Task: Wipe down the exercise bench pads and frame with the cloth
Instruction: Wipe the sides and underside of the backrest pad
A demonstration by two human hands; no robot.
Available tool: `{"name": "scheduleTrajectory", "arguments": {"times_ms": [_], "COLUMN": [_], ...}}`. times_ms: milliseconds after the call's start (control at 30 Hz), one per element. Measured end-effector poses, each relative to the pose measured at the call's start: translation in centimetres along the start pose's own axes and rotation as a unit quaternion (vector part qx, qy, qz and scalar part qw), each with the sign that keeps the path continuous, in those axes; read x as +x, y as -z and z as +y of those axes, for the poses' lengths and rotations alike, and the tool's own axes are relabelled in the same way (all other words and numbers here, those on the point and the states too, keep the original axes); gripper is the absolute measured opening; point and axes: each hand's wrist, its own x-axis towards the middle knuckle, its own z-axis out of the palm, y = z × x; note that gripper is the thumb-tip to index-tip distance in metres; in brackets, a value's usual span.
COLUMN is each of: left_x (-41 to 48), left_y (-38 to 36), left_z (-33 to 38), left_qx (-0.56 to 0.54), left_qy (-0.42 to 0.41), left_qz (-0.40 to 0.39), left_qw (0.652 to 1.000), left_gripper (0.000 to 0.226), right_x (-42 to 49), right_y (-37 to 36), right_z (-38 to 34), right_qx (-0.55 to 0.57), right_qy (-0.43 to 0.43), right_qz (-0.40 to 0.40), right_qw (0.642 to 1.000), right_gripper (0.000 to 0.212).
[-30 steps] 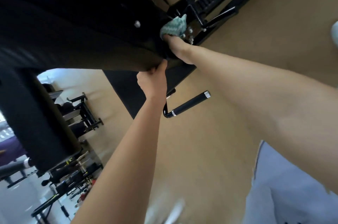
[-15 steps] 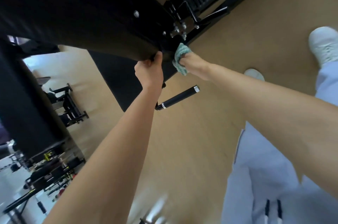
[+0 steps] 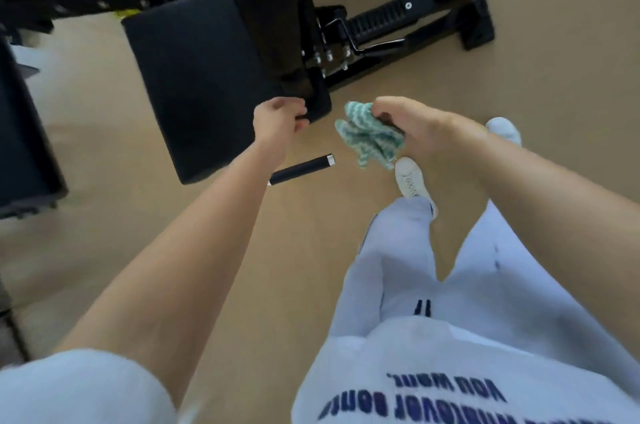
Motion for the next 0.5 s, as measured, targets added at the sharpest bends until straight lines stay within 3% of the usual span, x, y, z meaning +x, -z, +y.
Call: {"name": "scheduleTrajectory", "arguments": {"times_ms": [67,233,367,500], "left_x": [-1.6,-5.0,-6.3,-6.8], "left_y": [-0.4,-0.4,1.0,2.0], "left_z": [-1.7,-6.2,-10.4,-14.8], "left_qx": [0.017,-0.061,-0.135,-0.188], "left_qy": [-0.014,0.022,0.063,0.076], "left_qz": [-0.082,-0.219,-0.267,-0.221], "left_qw": [0.996,0.973,0.952,0.954], "left_gripper": [0.017,0.022,0.018,0.008], "right_x": [-0.6,-2.5,-3.0,-1.1], "right_y": [-0.8,-4.7,-7.8,-9.3], "right_z": [-0.2,-0.3,0.7,3.4], "right_qx": [0.001,-0.025,-0.117,-0.228], "right_qy": [-0.026,-0.04,-0.066,-0.064], "right_qz": [0.001,0.004,0.056,0.163], "right_qw": [1.0,0.999,0.989,0.958], "right_gripper": [0.045,0.039,0.07,0.039]}}
